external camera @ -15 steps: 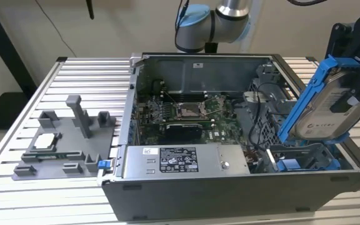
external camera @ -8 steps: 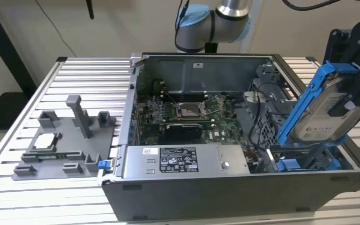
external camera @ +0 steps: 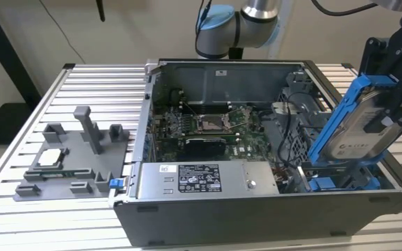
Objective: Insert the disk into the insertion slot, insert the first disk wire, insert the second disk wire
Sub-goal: 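Insert the disk into the insertion slot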
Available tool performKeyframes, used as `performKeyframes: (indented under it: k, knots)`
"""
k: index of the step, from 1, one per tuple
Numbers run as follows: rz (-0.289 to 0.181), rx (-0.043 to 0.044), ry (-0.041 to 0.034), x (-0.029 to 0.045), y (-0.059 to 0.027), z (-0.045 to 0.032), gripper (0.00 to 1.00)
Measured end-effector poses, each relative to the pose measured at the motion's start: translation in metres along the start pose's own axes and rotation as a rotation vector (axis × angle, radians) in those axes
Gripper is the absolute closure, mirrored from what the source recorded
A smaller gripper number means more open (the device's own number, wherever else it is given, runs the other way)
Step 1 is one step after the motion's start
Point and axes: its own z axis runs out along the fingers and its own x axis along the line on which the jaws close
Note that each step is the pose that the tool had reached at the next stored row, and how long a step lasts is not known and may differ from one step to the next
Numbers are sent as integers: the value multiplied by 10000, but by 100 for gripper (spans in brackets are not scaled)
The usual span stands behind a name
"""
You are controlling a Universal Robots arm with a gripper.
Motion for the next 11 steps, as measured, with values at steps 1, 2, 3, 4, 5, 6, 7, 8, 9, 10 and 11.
performKeyframes:
  k: [1, 2, 3, 4, 5, 6, 7, 8, 9, 10, 11]
  knots:
    - [0, 0, -9, 0, -3, 14, 0]
    - [0, 0, -19, 1, -7, 31, 0]
    - [-2, 0, -25, 3, -12, 45, 0]
    - [-2, -1, -31, 7, -17, 58, 0]
    - [-2, -3, -36, 11, -20, 72, 0]
    - [0, -3, -39, 14, -21, 86, 0]
    - [0, -4, -40, 15, -22, 102, 0]
    - [0, -4, -43, 16, -23, 118, 0]
    - [-1, -4, -47, 16, -24, 136, 0]
    - [-2, -4, -49, 16, -25, 152, 0]
    - [-2, -4, -51, 16, -25, 166, 0]
